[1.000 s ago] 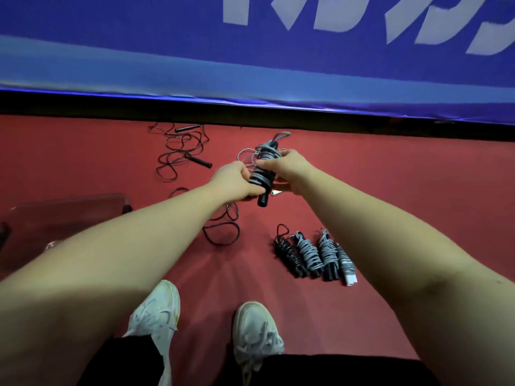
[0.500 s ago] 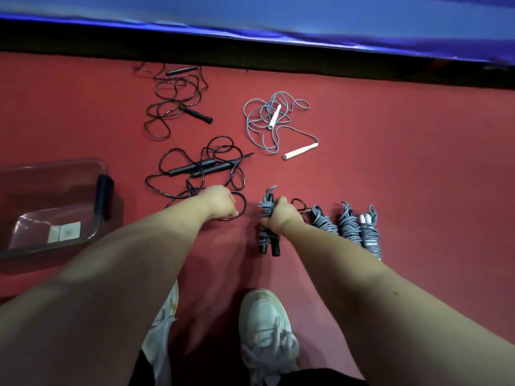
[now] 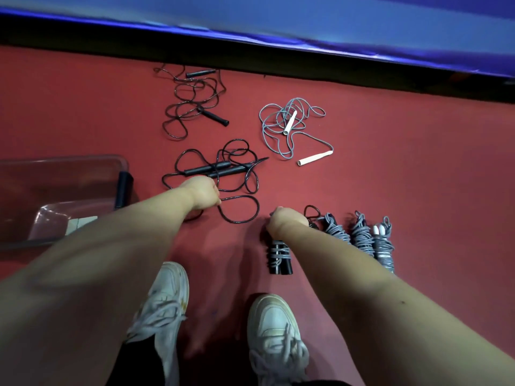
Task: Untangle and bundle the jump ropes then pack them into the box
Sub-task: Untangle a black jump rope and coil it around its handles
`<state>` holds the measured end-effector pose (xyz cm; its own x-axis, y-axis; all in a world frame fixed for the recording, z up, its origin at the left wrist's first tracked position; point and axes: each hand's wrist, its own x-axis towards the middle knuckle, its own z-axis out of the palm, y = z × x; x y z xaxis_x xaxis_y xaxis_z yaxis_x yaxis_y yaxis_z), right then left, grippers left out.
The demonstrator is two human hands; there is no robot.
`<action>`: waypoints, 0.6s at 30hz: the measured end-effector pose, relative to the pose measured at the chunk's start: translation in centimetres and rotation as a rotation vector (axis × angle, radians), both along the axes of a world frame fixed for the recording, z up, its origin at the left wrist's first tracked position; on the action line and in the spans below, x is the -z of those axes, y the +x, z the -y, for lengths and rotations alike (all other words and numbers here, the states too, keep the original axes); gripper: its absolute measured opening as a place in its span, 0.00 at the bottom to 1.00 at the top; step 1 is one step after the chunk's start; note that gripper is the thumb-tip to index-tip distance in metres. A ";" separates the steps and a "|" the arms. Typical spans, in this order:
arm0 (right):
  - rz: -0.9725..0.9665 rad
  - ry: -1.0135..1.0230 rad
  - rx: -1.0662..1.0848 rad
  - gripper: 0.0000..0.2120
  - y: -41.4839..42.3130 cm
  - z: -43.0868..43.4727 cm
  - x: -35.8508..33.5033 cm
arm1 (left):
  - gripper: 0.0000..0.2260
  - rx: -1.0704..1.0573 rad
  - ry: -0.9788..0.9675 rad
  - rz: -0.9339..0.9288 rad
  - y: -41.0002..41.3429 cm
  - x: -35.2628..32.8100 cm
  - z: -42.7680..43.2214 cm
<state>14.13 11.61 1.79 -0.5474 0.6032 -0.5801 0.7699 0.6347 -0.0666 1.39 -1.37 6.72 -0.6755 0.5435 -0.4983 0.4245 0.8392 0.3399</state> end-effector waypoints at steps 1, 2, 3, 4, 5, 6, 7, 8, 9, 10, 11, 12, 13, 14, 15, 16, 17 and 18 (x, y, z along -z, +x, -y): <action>-0.028 0.034 -0.053 0.17 -0.5 0.1 -1.1 | 0.13 -0.004 -0.003 -0.014 -0.3 -0.4 0.5; -0.062 0.062 -0.091 0.15 -1.1 0.3 -2.0 | 0.14 -0.018 0.003 -0.022 -0.7 -0.8 1.1; -0.102 0.081 -0.114 0.14 -1.7 0.4 -2.9 | 0.14 -0.038 0.007 -0.033 -1.1 -1.1 1.6; -0.145 0.094 -0.127 0.14 -2.4 0.4 -3.5 | 0.13 -0.049 -0.001 -0.053 -1.6 -1.3 2.1; -0.187 0.108 -0.147 0.14 -3.1 0.5 -4.0 | 0.13 -0.063 -0.005 -0.074 -2.2 -1.4 2.7; -0.216 0.121 -0.183 0.14 -3.8 0.6 -4.4 | 0.12 -0.083 -0.002 -0.081 -2.8 -1.5 3.1; -0.230 0.133 -0.233 0.14 -4.5 0.7 -4.5 | 0.12 -0.100 0.003 -0.078 -3.4 -1.4 3.4; -0.241 0.147 -0.282 0.14 -5.3 0.7 -4.6 | 0.12 -0.108 0.009 -0.072 -4.0 -1.3 3.5; -0.252 0.164 -0.323 0.15 -6.2 0.6 -4.6 | 0.12 -0.109 0.017 -0.069 -4.6 -1.1 3.5; -0.256 0.170 -0.352 0.15 -7.2 0.5 -4.5 | 0.12 -0.105 0.021 -0.066 -5.1 -1.0 3.3; -0.259 0.166 -0.373 0.16 -8.2 0.3 -4.2 | 0.12 -0.095 0.026 -0.069 -5.7 -0.7 2.9; -0.259 0.159 -0.391 0.18 -9.2 0.1 -3.7 | 0.12 -0.083 0.029 -0.075 -6.2 -0.3 2.4; -0.256 0.153 -0.410 0.19 -10.3 -0.3 -3.2 | 0.13 -0.068 0.027 -0.084 -6.9 0.2 1.7; -0.248 0.147 -0.431 0.20 -11.4 -0.5 -2.6 | 0.13 -0.054 0.018 -0.091 -7.6 0.9 1.1; -0.236 0.147 -0.449 0.20 -12.5 -0.8 -1.9 | 0.13 -0.045 0.006 -0.099 -8.2 1.7 0.5; -0.223 0.148 -0.463 0.20 -13.5 -1.2 -1.1 | 0.13 -0.047 -0.006 -0.105 -9.0 2.6 -0.2; -0.205 0.142 -0.473 0.20 -14.5 -1.5 -0.2 | 0.14 -0.055 -0.020 -0.107 -9.8 3.7 -0.8; -0.182 0.130 -0.481 0.20 -15.3 -1.8 0.7 | 0.15 -0.063 -0.036 -0.110 -10.4 4.7 -1.3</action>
<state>-1.12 13.41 1.08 -0.8648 0.3198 -0.3871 0.3733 0.9251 -0.0696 -9.05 -0.05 2.07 -0.7595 0.4815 -0.4375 0.4038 0.8762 0.2632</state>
